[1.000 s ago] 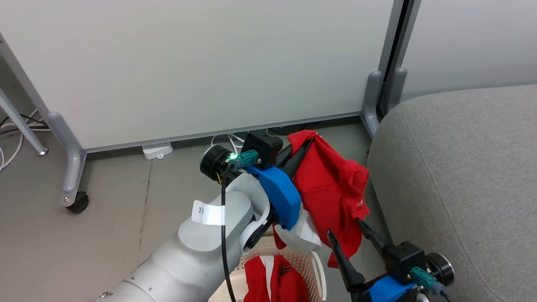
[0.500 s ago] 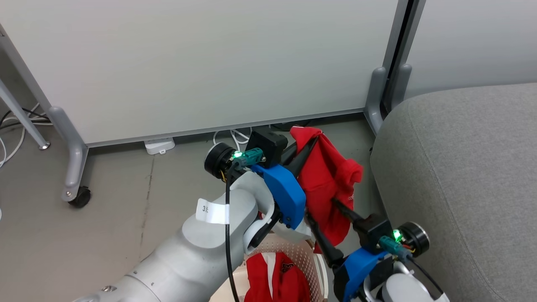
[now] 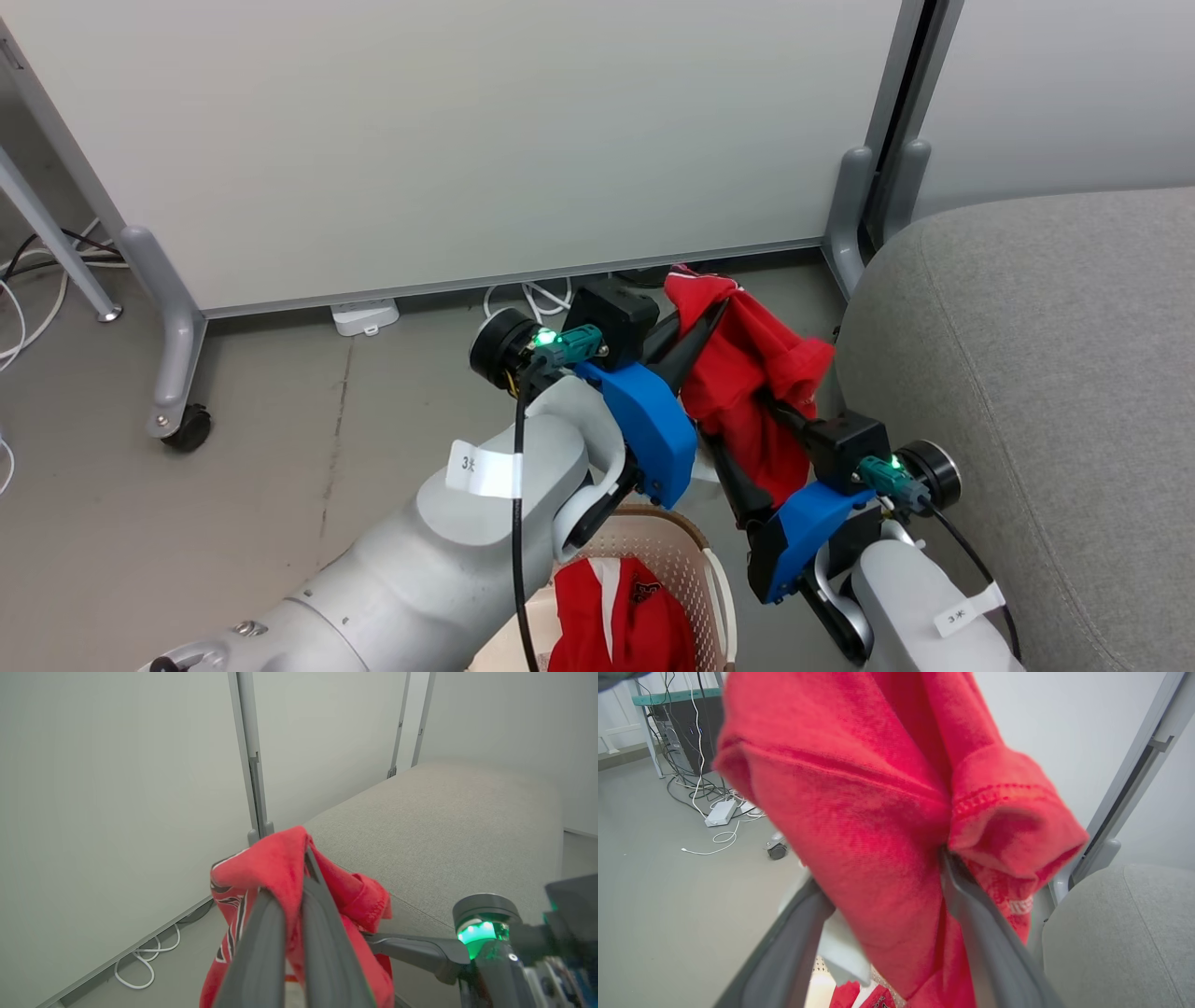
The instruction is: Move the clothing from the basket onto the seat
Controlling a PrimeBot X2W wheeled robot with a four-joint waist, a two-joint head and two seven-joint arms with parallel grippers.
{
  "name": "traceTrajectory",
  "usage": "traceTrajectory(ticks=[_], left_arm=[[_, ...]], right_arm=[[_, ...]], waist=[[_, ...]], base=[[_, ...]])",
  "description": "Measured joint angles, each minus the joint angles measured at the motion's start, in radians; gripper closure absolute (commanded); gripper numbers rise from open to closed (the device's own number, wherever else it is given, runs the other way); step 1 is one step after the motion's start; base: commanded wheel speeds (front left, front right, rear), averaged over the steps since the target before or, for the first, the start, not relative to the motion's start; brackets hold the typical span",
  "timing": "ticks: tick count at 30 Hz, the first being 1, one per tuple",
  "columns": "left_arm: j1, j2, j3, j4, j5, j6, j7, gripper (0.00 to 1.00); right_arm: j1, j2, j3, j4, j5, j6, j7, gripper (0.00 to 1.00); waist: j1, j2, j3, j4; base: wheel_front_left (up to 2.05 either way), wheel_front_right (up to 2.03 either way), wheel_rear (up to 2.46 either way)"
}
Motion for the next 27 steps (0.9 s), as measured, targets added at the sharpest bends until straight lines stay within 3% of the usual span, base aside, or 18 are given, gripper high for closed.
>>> traceTrajectory(ticks=[6, 7, 8, 9, 27], left_arm=[[-0.005, 0.000, -0.018, -0.003, -0.010, 0.004, -0.004, 1.00], [-0.006, 0.000, -0.020, -0.004, -0.012, 0.005, -0.006, 1.00], [-0.006, 0.000, -0.021, -0.004, -0.016, 0.005, -0.006, 1.00], [-0.006, 0.000, -0.023, -0.003, -0.018, 0.005, -0.008, 1.00], [-0.007, 0.000, -0.033, 0.014, -0.045, 0.019, -0.019, 1.00]], right_arm=[[-0.053, 0.000, 0.024, 0.058, 0.028, 0.000, -0.017, 0.00], [-0.058, 0.000, 0.028, 0.064, 0.035, 0.000, -0.020, 0.12], [-0.061, 0.000, 0.035, 0.070, 0.048, 0.000, -0.021, 0.63], [-0.063, 0.000, 0.047, 0.075, 0.055, 0.000, -0.022, 1.00], [-0.065, 0.000, 0.079, 0.096, 0.098, 0.000, -0.029, 1.00]], waist=[[0.0000, 0.0000, -0.002, -0.001], [0.0000, 0.0000, -0.002, -0.002], [0.0000, -0.0001, -0.003, -0.003], [0.0000, 0.0000, -0.004, -0.004], [0.0000, 0.0000, -0.014, -0.020]], base=[[0.00, 0.00, 0.00], [0.00, 0.00, 0.00], [0.00, 0.00, 0.00], [0.00, 0.00, 0.00], [0.00, 0.00, 0.00]])
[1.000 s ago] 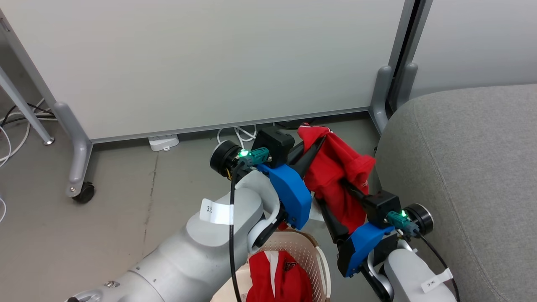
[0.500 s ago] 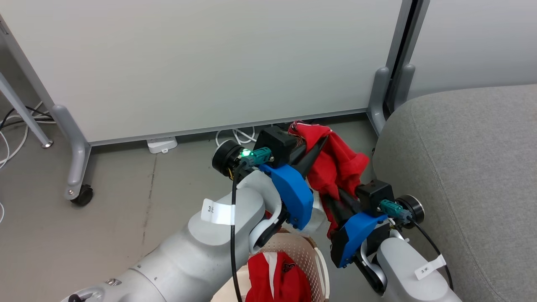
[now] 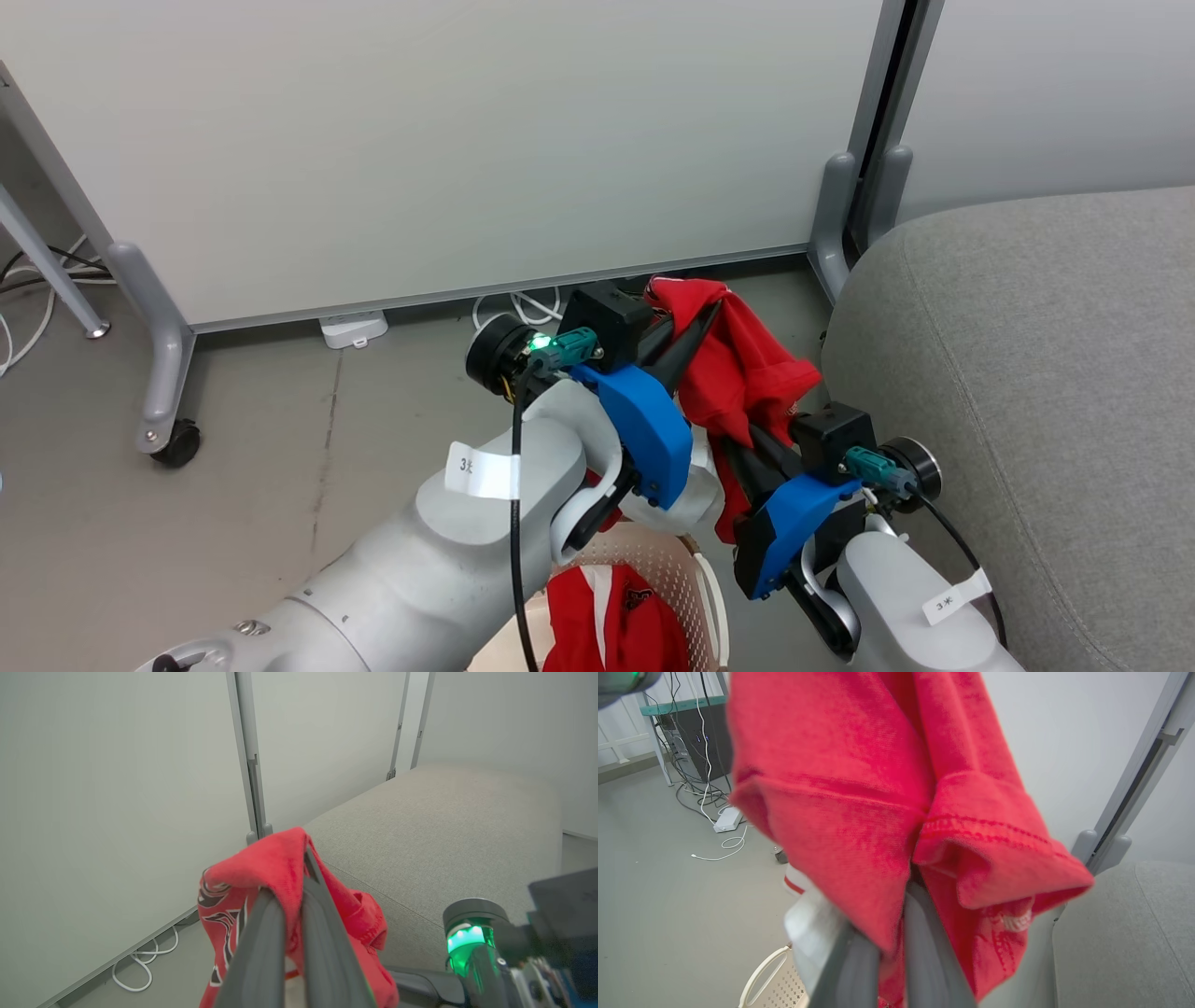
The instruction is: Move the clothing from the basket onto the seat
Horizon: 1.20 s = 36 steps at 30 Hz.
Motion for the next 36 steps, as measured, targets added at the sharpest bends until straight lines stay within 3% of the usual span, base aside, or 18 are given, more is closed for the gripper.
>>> traceTrajectory(ticks=[4, 5, 6, 13, 20, 31, 36], left_arm=[[0.000, 0.000, 0.002, 0.007, 0.001, 0.015, -0.002, 1.00], [0.000, 0.000, 0.003, 0.005, 0.002, 0.015, -0.002, 0.68], [0.000, 0.000, 0.006, 0.000, 0.006, 0.015, -0.002, 0.00], [0.037, 0.001, 0.107, -0.054, 0.094, 0.022, -0.004, 0.00], [0.167, 0.045, 0.258, -0.160, 0.241, 0.014, -0.004, 0.00], [0.508, 0.103, 0.530, -0.343, 0.495, -0.030, -0.005, 0.00], [0.624, 0.101, 0.635, -0.386, 0.565, -0.041, -0.004, 0.00]], right_arm=[[0.000, 0.000, 0.000, -0.004, 0.005, 0.000, 0.000, 1.00], [0.000, 0.000, -0.001, -0.006, 0.007, 0.000, 0.000, 1.00], [0.000, 0.000, -0.001, -0.008, 0.007, 0.000, 0.000, 1.00], [0.001, 0.000, -0.014, -0.021, 0.007, 0.000, -0.001, 1.00], [0.004, 0.000, -0.022, -0.038, 0.004, 0.000, -0.001, 1.00], [0.028, 0.000, -0.054, -0.065, -0.008, 0.000, -0.001, 1.00], [0.041, 0.000, -0.076, -0.067, -0.023, 0.000, -0.001, 1.00]], waist=[[0.0000, 0.0000, -0.002, -0.002], [0.0000, 0.0000, -0.002, -0.002], [0.0000, 0.0000, -0.002, -0.002], [0.0000, 0.0000, 0.002, -0.001], [0.0000, 0.0000, 0.011, 0.001], [-0.0001, 0.0000, 0.014, 0.006], [-0.0001, 0.0000, 0.013, 0.014]], base=[[0.00, 0.00, 0.00], [0.00, 0.00, 0.00], [0.00, 0.00, 0.00], [0.00, 0.00, 0.00], [0.00, 0.00, 0.00], [0.00, 0.00, 0.00], [0.00, 0.00, 0.00]])
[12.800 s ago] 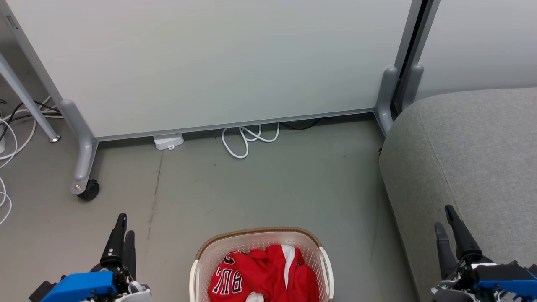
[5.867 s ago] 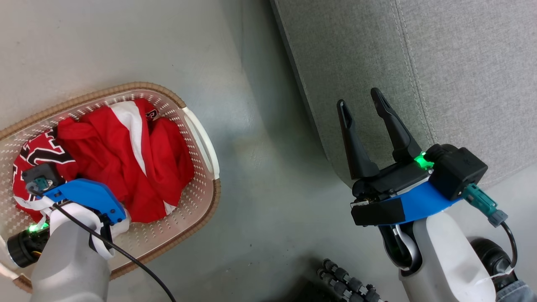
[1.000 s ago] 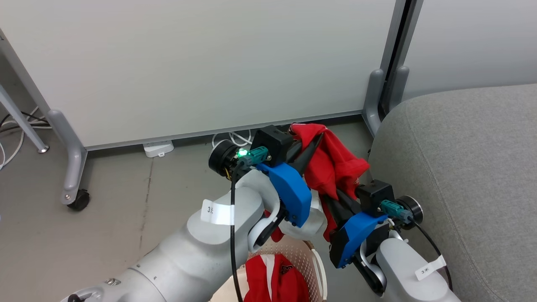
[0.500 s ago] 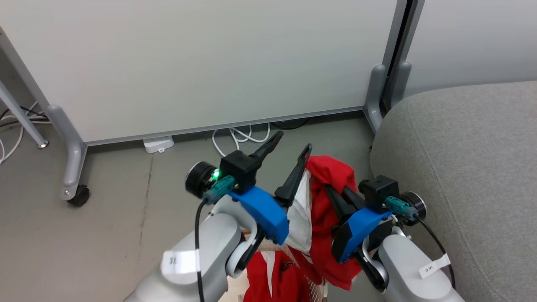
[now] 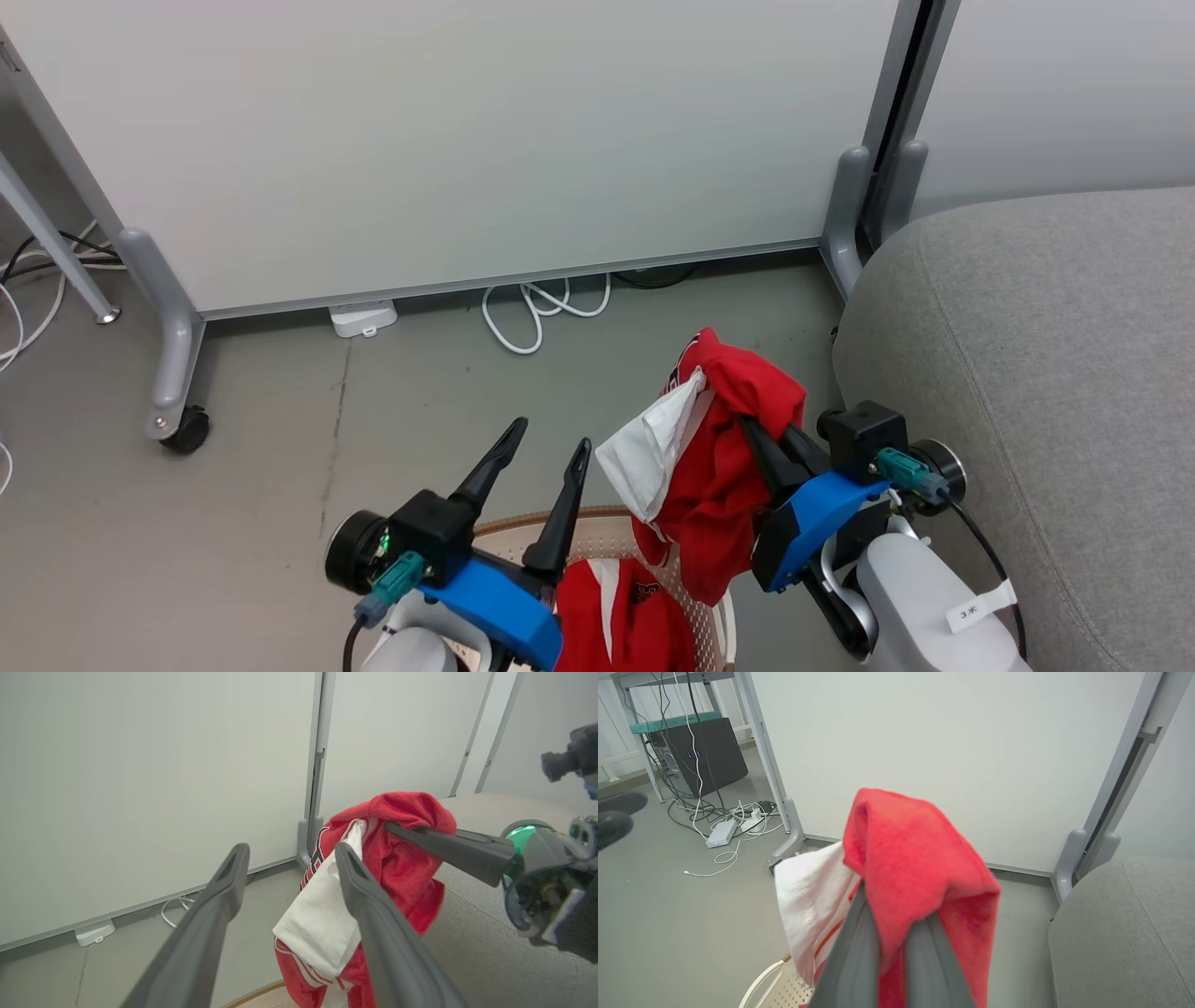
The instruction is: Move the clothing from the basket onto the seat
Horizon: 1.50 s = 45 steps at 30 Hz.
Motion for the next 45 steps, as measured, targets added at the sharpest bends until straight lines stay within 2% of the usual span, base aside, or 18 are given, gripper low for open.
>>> traceTrajectory(ticks=[6, 15, 20, 29, 45], left_arm=[[0.118, -0.017, 0.117, -0.041, 0.072, -0.014, 0.000, 0.00], [0.143, -0.056, 0.170, -0.032, 0.135, -0.051, 0.000, 0.00], [0.143, -0.064, 0.198, -0.030, 0.153, -0.058, 0.000, 0.00], [0.154, -0.070, 0.228, -0.045, 0.183, -0.061, 0.000, 0.00], [0.133, -0.076, 0.198, -0.058, 0.205, -0.062, 0.000, 0.00]], right_arm=[[0.011, 0.000, -0.013, -0.003, -0.007, 0.000, 0.000, 1.00], [0.011, 0.000, -0.012, -0.005, -0.013, 0.000, 0.000, 1.00], [0.011, 0.000, 0.007, -0.009, 0.003, 0.000, 0.000, 1.00], [0.005, 0.000, 0.028, -0.022, 0.014, 0.000, 0.000, 1.00], [0.001, -0.001, -0.001, -0.046, 0.001, 0.000, 0.000, 1.00]], waist=[[0.0000, 0.0000, -0.002, 0.009], [0.0000, 0.0000, -0.006, 0.014], [0.0000, 0.0000, -0.005, -0.013], [0.0000, 0.0000, 0.001, -0.143], [0.0000, 0.0000, 0.033, -0.414]], base=[[0.00, 0.00, 0.00], [0.00, 0.00, 0.00], [0.00, 0.00, 0.00], [0.00, 0.00, 0.00], [0.00, 0.00, 0.00]])
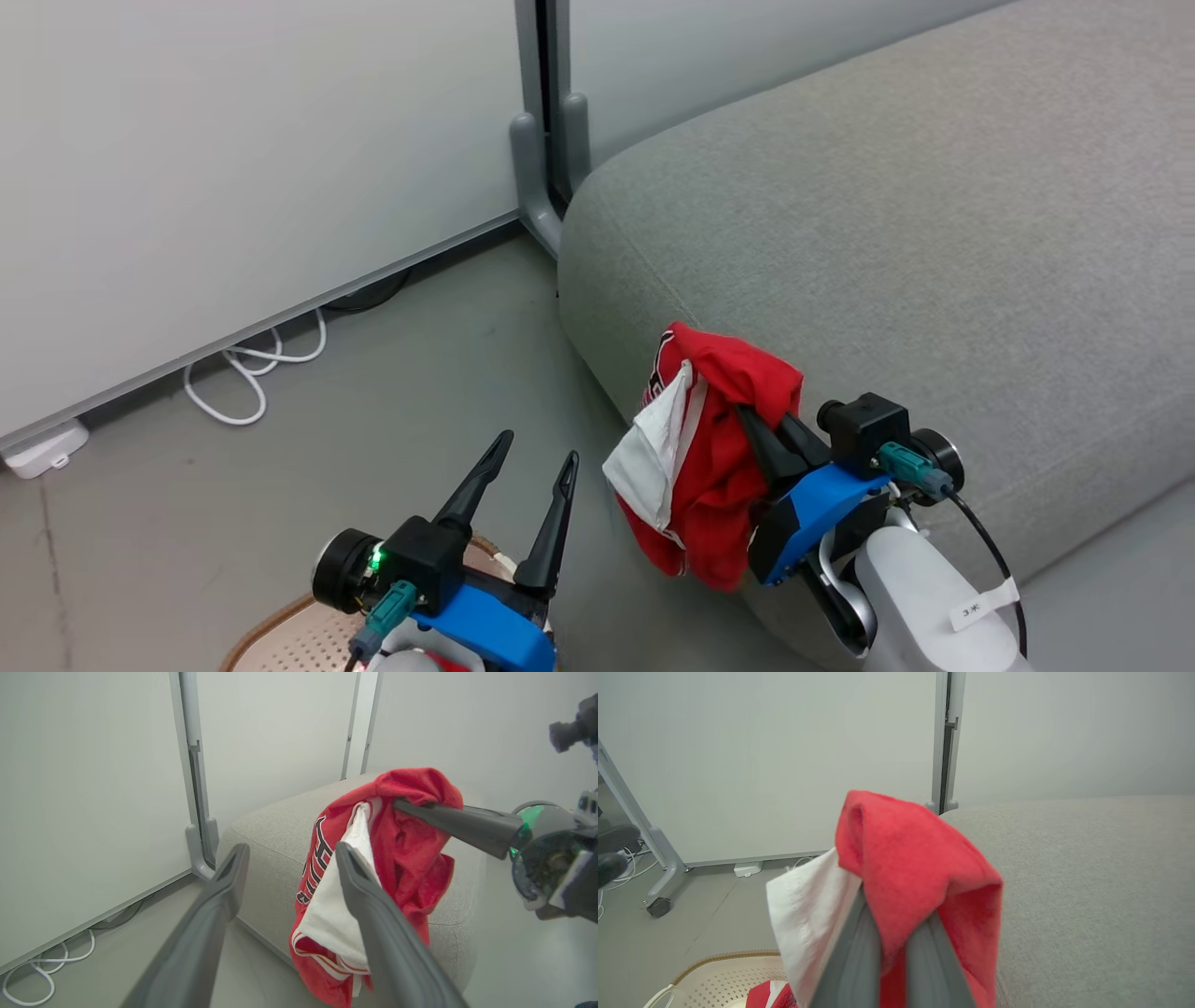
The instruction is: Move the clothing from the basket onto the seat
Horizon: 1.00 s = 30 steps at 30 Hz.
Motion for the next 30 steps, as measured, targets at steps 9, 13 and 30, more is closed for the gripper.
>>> traceTrajectory(ticks=[9, 13, 30], left_arm=[[-0.013, 0.004, -0.006, -0.004, 0.005, 0.000, 0.000, 0.00], [-0.017, 0.006, -0.008, -0.009, 0.006, 0.000, 0.000, 0.00], [-0.083, 0.071, -0.017, -0.065, 0.050, 0.000, 0.000, 0.00]], right_arm=[[0.005, 0.000, -0.006, -0.007, 0.002, 0.000, 0.000, 1.00], [0.006, 0.000, -0.008, -0.008, 0.004, 0.000, 0.000, 1.00], [-0.292, -0.055, -0.225, -0.024, 0.036, 0.000, 0.013, 1.00]], waist=[[0.0000, 0.0000, 0.026, -0.076], [0.0001, 0.0000, 0.032, -0.078], [0.0002, 0.0000, 0.186, -0.046]], base=[[0.00, 0.00, 0.00], [0.00, 0.00, 0.00], [0.00, 0.00, 0.00]])
